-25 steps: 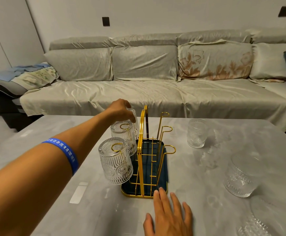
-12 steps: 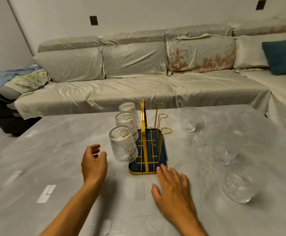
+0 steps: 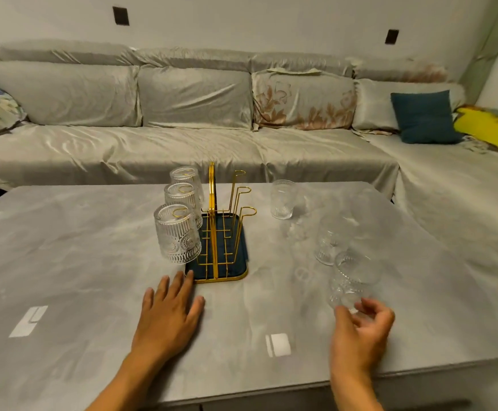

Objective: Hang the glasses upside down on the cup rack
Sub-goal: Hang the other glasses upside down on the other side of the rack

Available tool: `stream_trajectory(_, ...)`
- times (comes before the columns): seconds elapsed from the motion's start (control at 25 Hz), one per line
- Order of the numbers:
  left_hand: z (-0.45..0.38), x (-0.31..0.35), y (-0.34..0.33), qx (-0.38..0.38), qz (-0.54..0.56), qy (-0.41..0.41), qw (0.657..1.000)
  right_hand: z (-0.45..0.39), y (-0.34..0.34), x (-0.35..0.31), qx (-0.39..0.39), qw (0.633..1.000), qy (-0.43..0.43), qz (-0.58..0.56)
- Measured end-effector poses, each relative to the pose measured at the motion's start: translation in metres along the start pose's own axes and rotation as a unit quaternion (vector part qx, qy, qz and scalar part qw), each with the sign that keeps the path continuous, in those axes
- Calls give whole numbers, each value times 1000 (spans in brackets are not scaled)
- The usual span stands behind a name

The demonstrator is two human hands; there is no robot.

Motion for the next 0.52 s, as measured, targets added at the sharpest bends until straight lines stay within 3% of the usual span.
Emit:
stream_trajectory(0.08,1,1,1,6,-10,9,1000,-26,15,2,-6,999,0,48)
stream_trajectory(0.24,3,3,5,10,-9,15,1000,-50,2,15,-198,970,-12,139)
stream_trajectory(0.4,6,2,6,8,-1,21,1000,-64,-8,14,-211,957,-15,200)
stream_trajectory(0.52,9,1,2,2,-10,34,999,-68,-12,7,-217,958,-23,186)
Point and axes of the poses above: each hand's wrist, its own z-axis away from the middle knuckle, its own y-axis out of the back of the hand, x = y × z, the point moved 5 cm from there along -z, towards the middle knuckle
